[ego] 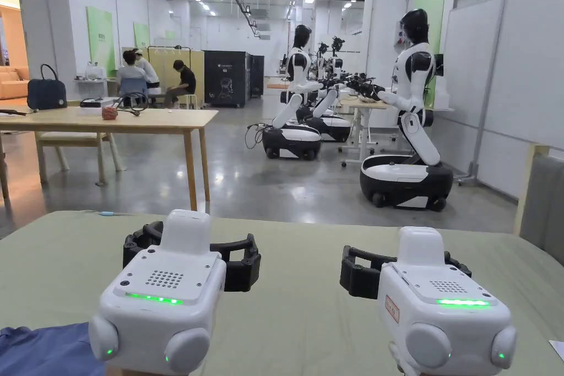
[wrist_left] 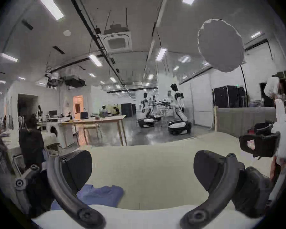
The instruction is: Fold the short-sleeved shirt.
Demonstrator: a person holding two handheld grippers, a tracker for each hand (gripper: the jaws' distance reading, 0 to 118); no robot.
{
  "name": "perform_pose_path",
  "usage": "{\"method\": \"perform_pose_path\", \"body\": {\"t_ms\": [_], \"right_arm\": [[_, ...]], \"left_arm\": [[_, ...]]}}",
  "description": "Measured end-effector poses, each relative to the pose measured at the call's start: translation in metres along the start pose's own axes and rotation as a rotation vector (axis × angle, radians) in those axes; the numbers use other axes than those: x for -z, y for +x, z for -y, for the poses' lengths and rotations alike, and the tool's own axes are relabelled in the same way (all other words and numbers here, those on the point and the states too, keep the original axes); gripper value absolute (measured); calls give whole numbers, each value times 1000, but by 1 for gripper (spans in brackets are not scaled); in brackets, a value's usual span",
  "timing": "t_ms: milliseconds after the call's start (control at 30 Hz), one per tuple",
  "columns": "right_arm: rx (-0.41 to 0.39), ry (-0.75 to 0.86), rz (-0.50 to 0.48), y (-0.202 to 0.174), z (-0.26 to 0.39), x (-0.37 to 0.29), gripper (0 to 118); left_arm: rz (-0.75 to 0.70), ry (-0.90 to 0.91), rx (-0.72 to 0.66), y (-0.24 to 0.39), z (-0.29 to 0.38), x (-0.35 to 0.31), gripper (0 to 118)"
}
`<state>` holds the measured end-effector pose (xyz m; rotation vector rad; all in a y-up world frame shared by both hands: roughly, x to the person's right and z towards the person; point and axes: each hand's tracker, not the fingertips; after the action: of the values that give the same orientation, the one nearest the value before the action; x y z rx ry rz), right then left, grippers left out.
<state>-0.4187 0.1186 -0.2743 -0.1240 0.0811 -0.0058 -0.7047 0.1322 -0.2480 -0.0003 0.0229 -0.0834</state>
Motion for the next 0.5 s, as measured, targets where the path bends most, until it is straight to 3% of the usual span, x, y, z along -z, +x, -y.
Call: {"method": "perform_pose_path", "body": {"t_ms": [133,200,233,267,333,367,500], "right_arm": [[-51,15,44,-2,-1,0,118],[-52,13,48,0,0,1,108],[-55,11,47,1,0,1,97],[-59,11,51,1,1,0,79],[-65,13,62,2,3,0,14],[-60,9,68,3,3,0,4],[-21,2,45,11,3,-4,4]], "left_arm": [[-3,-12,-18,-4,1,4,118],[-2,-18,-38,-5,1,2,113],[13,-19,-55,-7,1,1,105],[24,-18,-66,-3,1,0,88],[26,-19,-66,4,0,-2,1],[14,-19,-54,7,0,-2,0],[23,-6,-53,9,3,-5,0]]}}
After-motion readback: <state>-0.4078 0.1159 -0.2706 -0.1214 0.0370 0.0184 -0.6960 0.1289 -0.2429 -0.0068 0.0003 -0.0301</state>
